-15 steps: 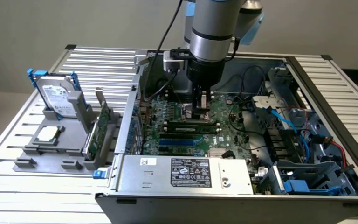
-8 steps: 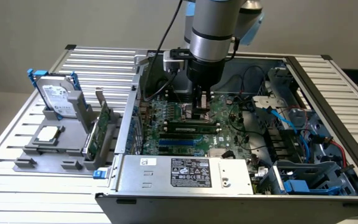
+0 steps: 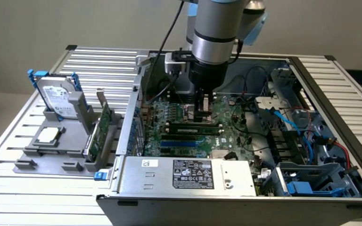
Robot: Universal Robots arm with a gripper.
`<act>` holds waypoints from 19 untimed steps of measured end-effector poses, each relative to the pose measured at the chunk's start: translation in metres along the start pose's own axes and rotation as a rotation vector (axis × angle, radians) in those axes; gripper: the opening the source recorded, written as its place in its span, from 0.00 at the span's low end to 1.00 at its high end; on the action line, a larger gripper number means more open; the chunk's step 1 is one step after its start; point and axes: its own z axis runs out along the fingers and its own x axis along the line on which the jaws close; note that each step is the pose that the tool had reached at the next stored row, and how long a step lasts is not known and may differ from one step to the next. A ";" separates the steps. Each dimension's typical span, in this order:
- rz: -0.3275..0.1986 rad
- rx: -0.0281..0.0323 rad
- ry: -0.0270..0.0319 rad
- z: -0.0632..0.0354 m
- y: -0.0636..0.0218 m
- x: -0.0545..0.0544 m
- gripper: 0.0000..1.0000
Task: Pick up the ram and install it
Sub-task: 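Press down the ram until it locks into place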
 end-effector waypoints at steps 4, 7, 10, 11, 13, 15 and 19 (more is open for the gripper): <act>0.066 -0.0041 -0.0036 0.0018 -0.0001 0.000 0.11; 0.121 -0.0074 -0.0059 0.0034 -0.0002 0.000 0.11; 0.174 -0.0107 -0.0080 0.0050 -0.0002 0.000 0.11; 0.192 -0.0118 -0.0087 0.0055 -0.0003 0.000 0.11; 0.227 -0.0139 -0.0101 0.0061 -0.0002 0.000 0.11; 0.260 -0.0160 -0.0114 0.0063 -0.0003 0.000 0.11; 0.323 -0.0197 -0.0140 0.0064 -0.0003 0.000 0.11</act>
